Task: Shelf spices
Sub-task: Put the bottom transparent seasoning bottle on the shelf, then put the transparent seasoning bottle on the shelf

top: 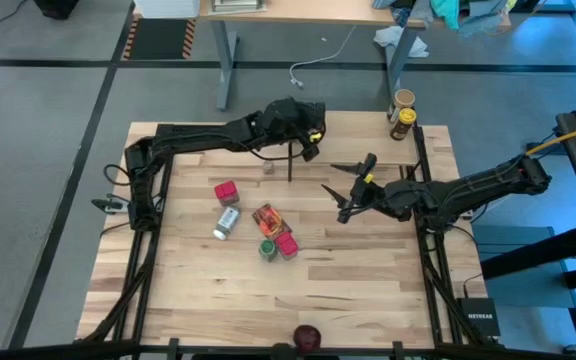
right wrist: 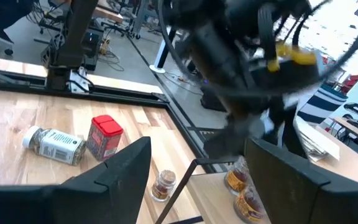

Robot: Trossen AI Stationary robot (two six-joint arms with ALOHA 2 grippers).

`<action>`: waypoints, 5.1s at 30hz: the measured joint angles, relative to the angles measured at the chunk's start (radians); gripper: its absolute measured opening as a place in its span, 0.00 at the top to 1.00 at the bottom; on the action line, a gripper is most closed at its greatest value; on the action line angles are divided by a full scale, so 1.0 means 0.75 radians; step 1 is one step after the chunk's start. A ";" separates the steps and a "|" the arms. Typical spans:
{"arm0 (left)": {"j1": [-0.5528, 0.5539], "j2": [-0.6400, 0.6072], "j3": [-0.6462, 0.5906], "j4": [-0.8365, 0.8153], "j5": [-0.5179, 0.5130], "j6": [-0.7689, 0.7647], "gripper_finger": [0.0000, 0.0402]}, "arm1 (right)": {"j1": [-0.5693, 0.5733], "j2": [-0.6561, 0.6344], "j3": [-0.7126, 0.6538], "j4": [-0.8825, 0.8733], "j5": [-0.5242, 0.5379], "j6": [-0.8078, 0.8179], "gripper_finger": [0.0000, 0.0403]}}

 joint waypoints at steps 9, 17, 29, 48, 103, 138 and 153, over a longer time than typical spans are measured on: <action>-0.078 -0.200 -0.017 -0.213 0.001 0.079 0.48 | 0.000 0.000 0.000 -0.050 0.000 0.021 0.34; -0.127 -0.598 -0.544 0.075 -0.003 0.089 0.48 | -0.029 0.025 -0.001 -0.092 0.001 0.142 0.34; -0.106 -1.205 -1.200 0.367 -0.013 0.075 0.48 | -0.414 0.269 -0.001 0.035 -0.195 0.243 0.50; -0.129 -1.286 -1.253 0.144 -0.011 0.077 0.48 | -0.602 0.278 0.001 0.014 -0.330 0.215 0.93; -0.129 -1.285 -1.252 0.083 -0.011 0.023 0.48 | -0.761 0.492 -0.001 0.152 -0.422 0.427 0.93; -0.081 -0.891 -1.226 0.428 0.010 -0.082 0.48 | -0.207 0.205 -0.001 -0.234 -0.230 0.392 0.93; 0.169 -0.380 -0.940 0.031 0.127 -0.145 0.48 | -0.197 0.205 -0.001 -0.292 -0.197 0.393 0.93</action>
